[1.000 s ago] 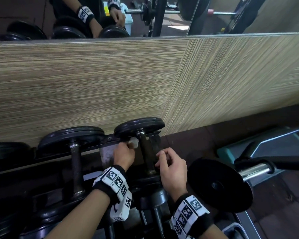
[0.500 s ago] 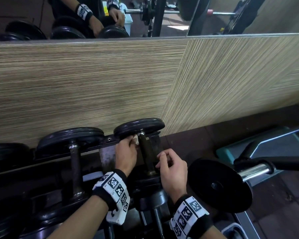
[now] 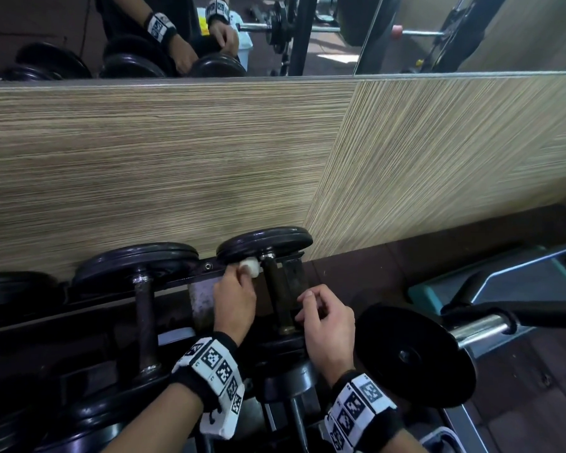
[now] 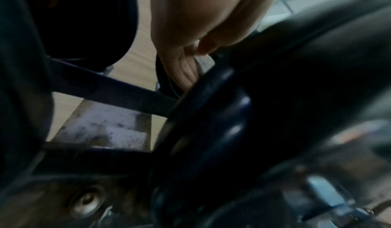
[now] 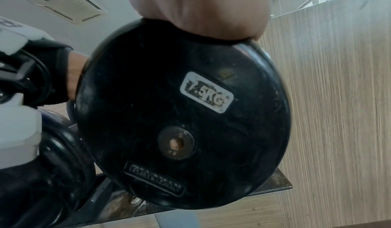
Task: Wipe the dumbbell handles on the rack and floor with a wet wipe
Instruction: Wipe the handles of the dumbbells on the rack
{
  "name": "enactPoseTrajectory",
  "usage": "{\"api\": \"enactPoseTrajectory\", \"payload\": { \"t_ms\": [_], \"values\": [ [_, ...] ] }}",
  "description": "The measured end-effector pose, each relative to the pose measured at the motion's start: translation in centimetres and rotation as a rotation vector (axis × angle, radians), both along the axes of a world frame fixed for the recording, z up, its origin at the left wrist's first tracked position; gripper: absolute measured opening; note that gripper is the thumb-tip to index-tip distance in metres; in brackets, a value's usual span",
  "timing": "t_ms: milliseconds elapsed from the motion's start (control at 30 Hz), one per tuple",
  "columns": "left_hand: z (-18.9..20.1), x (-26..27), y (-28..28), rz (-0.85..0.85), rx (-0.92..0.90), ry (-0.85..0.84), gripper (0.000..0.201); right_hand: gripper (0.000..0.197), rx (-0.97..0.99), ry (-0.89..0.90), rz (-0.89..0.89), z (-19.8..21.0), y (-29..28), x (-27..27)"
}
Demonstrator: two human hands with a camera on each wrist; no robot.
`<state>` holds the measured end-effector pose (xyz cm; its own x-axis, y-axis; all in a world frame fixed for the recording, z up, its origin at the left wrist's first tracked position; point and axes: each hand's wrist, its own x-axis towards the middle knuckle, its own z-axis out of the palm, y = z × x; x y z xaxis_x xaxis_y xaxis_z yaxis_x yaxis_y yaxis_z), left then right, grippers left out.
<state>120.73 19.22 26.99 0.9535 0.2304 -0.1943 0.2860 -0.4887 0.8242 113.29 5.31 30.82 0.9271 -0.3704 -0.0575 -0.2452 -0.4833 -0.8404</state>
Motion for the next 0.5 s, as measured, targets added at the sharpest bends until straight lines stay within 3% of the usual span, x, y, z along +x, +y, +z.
{"api": "enactPoseTrajectory", "payload": {
  "t_ms": [100, 167, 233, 333, 400, 500],
  "values": [
    [-2.1, 1.6, 0.2, -0.04, -0.016, 0.246, 0.024, 0.023, 0.009, -0.005, -0.008, -0.1, 0.0, 0.0],
    [-2.8, 2.3, -0.3, -0.072, -0.209, 0.286, 0.033, 0.023, 0.011, -0.005, -0.007, -0.2, 0.0, 0.0],
    [-2.6, 2.4, -0.9, -0.079, -0.335, 0.254, 0.038, 0.022, 0.01, -0.008, -0.006, -0.3, 0.0, 0.1],
    [-1.9, 2.4, -1.1, 0.0, -0.421, 0.18, 0.027, 0.022, 0.015, -0.018, -0.01, -0.4, 0.0, 0.0],
    [-1.9, 2.2, -0.9, 0.05, -0.412, 0.117, 0.021, 0.022, 0.017, -0.024, -0.012, -0.4, 0.0, -0.1],
    [-1.4, 1.4, -0.3, 0.015, -0.249, -0.003, 0.018, 0.023, 0.021, -0.04, -0.017, -0.6, -0.1, 0.0]
  ]
}}
